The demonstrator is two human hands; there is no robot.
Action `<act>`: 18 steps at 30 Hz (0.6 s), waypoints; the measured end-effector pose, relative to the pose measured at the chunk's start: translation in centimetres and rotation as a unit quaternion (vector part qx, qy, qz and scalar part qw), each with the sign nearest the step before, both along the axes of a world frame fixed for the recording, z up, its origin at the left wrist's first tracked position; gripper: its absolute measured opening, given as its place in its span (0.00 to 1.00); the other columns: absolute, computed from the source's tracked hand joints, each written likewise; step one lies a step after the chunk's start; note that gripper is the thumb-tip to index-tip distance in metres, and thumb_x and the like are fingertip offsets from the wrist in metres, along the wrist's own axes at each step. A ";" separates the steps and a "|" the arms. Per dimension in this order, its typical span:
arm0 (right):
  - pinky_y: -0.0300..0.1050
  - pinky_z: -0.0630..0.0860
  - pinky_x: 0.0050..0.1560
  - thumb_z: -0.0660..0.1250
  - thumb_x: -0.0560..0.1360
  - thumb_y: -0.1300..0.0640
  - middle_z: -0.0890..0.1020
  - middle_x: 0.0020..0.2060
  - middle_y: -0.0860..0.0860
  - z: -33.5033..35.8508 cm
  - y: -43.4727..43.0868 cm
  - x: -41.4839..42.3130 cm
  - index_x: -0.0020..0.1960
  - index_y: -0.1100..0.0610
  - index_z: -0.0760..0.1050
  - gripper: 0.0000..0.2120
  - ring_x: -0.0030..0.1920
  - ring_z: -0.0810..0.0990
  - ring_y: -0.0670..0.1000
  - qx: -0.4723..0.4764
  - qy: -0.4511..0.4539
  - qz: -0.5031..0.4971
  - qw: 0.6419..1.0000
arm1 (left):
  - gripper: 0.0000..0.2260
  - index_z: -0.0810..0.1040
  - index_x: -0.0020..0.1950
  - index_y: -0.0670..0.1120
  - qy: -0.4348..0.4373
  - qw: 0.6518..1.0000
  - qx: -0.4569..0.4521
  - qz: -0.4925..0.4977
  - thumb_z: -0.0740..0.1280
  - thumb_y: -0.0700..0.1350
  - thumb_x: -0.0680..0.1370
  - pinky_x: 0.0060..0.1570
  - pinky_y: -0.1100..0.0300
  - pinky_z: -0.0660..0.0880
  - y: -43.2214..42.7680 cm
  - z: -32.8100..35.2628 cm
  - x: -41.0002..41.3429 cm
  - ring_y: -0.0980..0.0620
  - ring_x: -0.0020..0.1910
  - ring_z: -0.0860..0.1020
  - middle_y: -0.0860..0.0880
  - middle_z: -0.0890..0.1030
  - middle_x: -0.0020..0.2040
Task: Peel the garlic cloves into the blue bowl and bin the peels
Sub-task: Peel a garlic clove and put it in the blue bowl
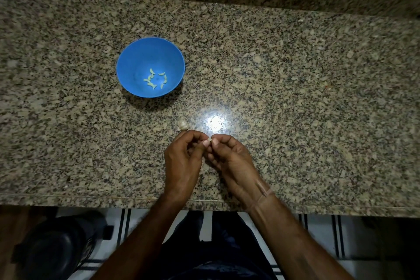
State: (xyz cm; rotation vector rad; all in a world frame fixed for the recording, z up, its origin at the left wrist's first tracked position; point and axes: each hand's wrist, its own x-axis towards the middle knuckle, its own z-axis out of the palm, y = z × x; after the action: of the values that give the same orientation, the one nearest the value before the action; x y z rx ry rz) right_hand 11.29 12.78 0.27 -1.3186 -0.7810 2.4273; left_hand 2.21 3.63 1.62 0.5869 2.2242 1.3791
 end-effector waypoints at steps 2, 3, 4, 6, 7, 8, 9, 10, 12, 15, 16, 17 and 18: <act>0.49 0.81 0.55 0.71 0.79 0.66 0.86 0.49 0.63 0.0 -0.1 0.1 0.53 0.62 0.81 0.04 0.50 0.84 0.56 0.077 -0.014 0.020 0.997 | 0.03 0.84 0.48 0.47 0.018 1.000 -0.006 -0.005 0.73 0.40 0.79 0.43 0.65 0.77 -0.1 -0.1 -0.1 0.57 0.44 0.82 0.54 0.84 0.45; 0.52 0.81 0.57 0.71 0.79 0.65 0.86 0.50 0.65 0.0 -0.1 0.1 0.54 0.62 0.81 0.04 0.51 0.84 0.59 0.112 -0.026 0.028 0.993 | 0.03 0.84 0.48 0.47 0.029 0.999 -0.008 -0.010 0.73 0.40 0.79 0.42 0.65 0.77 -0.2 -0.1 -0.2 0.57 0.44 0.82 0.54 0.84 0.45; 0.54 0.81 0.58 0.72 0.79 0.65 0.86 0.50 0.66 0.0 -0.1 0.0 0.53 0.63 0.82 0.04 0.51 0.84 0.60 0.137 -0.038 0.030 0.989 | 0.02 0.84 0.48 0.47 0.040 0.999 -0.008 -0.014 0.73 0.40 0.79 0.42 0.66 0.76 -0.2 -0.1 -0.2 0.57 0.44 0.81 0.54 0.83 0.45; 0.51 0.82 0.54 0.72 0.79 0.64 0.86 0.47 0.65 -0.1 -0.1 -0.1 0.52 0.63 0.82 0.03 0.48 0.84 0.58 0.152 -0.052 0.027 0.987 | 0.02 0.83 0.49 0.47 0.059 0.998 -0.005 -0.026 0.72 0.40 0.79 0.42 0.67 0.75 -0.1 -0.1 -0.3 0.57 0.45 0.81 0.54 0.83 0.46; 0.48 0.82 0.51 0.72 0.79 0.64 0.86 0.45 0.62 0.0 -0.1 -0.1 0.53 0.63 0.82 0.04 0.46 0.83 0.56 0.141 -0.051 0.026 0.988 | 0.03 0.83 0.49 0.47 0.065 0.997 -0.002 -0.031 0.72 0.40 0.79 0.43 0.68 0.75 -0.1 0.0 -0.3 0.56 0.45 0.81 0.53 0.83 0.46; 0.44 0.81 0.48 0.72 0.79 0.64 0.85 0.43 0.59 0.0 0.0 -0.2 0.53 0.64 0.82 0.04 0.44 0.83 0.53 0.121 -0.044 0.024 0.991 | 0.03 0.83 0.49 0.47 0.066 0.997 0.000 -0.032 0.72 0.40 0.79 0.43 0.68 0.74 0.0 0.0 -0.2 0.56 0.46 0.81 0.53 0.83 0.46; 0.41 0.81 0.46 0.72 0.79 0.63 0.85 0.42 0.57 0.1 0.0 -0.2 0.53 0.64 0.82 0.05 0.43 0.82 0.51 0.095 -0.038 0.020 0.995 | 0.03 0.83 0.49 0.48 0.057 0.998 0.004 -0.026 0.71 0.40 0.80 0.43 0.69 0.74 0.1 0.1 -0.2 0.56 0.46 0.81 0.53 0.83 0.46; 0.40 0.81 0.45 0.72 0.79 0.63 0.85 0.42 0.56 0.1 0.0 -0.2 0.53 0.63 0.82 0.04 0.43 0.82 0.49 0.065 -0.034 0.012 0.997 | 0.03 0.82 0.49 0.48 0.040 0.999 0.008 -0.015 0.71 0.40 0.80 0.43 0.69 0.75 0.1 0.1 -0.1 0.55 0.45 0.81 0.53 0.83 0.46; 0.39 0.82 0.45 0.71 0.79 0.64 0.86 0.42 0.55 0.1 0.1 -0.2 0.51 0.61 0.82 0.02 0.42 0.83 0.48 0.011 -0.031 -0.011 0.999 | 0.03 0.83 0.47 0.48 0.005 1.000 0.005 0.010 0.72 0.42 0.80 0.42 0.68 0.75 0.2 -0.2 0.0 0.56 0.44 0.82 0.54 0.84 0.44; 0.43 0.81 0.49 0.71 0.79 0.65 0.86 0.43 0.56 -0.1 0.3 0.1 0.50 0.61 0.82 0.02 0.42 0.83 0.49 -0.007 -0.031 -0.024 0.999 | 0.07 0.81 0.42 0.50 -0.008 0.999 -0.029 0.033 0.74 0.48 0.78 0.40 0.65 0.75 0.1 -1.3 -0.2 0.56 0.39 0.80 0.54 0.83 0.39; 0.43 0.81 0.49 0.71 0.79 0.65 0.86 0.43 0.56 -0.2 0.4 0.2 0.51 0.61 0.82 0.02 0.42 0.83 0.50 0.000 -0.033 -0.022 0.999 | 0.09 0.80 0.40 0.50 0.001 0.998 -0.047 0.033 0.75 0.50 0.78 0.38 0.65 0.74 -0.1 -1.7 -0.3 0.55 0.38 0.80 0.54 0.82 0.38; 0.43 0.81 0.48 0.71 0.79 0.65 0.86 0.43 0.56 -0.3 0.4 0.3 0.52 0.62 0.82 0.02 0.42 0.83 0.50 0.011 -0.040 -0.019 0.999 | 0.09 0.80 0.39 0.50 0.013 0.998 -0.059 0.028 0.75 0.50 0.77 0.37 0.65 0.74 -0.2 -2.0 -0.5 0.55 0.37 0.79 0.54 0.81 0.38; 0.43 0.81 0.47 0.72 0.79 0.65 0.85 0.43 0.56 -0.4 0.5 0.4 0.53 0.62 0.82 0.04 0.42 0.83 0.50 0.026 -0.049 -0.016 0.998 | 0.09 0.80 0.40 0.50 0.026 0.997 -0.065 0.021 0.75 0.49 0.77 0.37 0.66 0.73 -0.3 -2.3 -0.5 0.55 0.38 0.79 0.54 0.81 0.38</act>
State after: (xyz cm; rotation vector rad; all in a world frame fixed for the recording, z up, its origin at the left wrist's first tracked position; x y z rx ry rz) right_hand 11.70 13.27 -0.15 -1.4275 -0.8358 2.3170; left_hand 1.67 3.28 -0.66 0.5378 2.3590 1.2421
